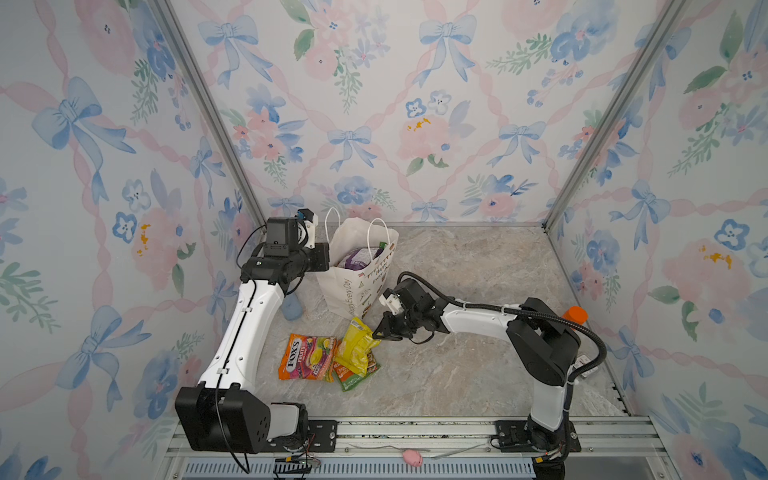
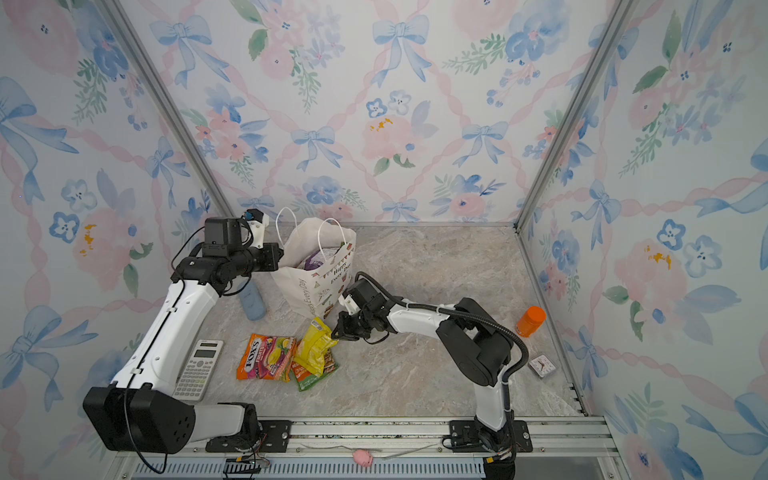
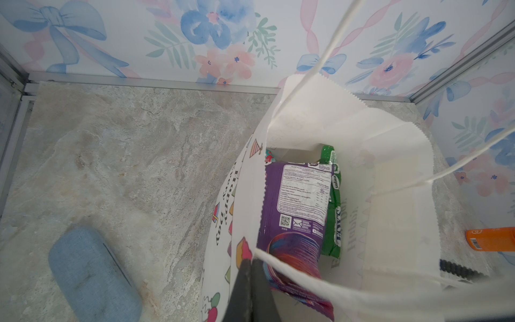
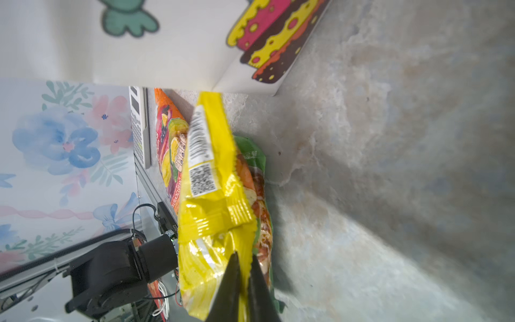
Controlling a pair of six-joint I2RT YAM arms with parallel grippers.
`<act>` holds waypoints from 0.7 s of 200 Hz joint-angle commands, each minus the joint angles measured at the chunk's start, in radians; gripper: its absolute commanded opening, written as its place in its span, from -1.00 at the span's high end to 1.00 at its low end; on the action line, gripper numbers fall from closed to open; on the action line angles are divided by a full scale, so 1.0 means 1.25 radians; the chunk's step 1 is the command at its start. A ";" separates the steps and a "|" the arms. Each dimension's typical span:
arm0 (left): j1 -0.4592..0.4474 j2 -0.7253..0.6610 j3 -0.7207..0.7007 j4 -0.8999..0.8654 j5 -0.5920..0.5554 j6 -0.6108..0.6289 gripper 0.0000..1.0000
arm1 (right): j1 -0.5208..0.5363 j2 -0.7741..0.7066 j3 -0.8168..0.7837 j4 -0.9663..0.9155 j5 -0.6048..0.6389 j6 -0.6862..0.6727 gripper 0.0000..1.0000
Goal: Place the snacks into the paper bag
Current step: Pick up the snack.
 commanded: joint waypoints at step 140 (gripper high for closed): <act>0.007 -0.020 0.004 -0.004 0.043 0.004 1.00 | -0.092 -0.261 0.067 -0.237 0.117 -0.180 1.00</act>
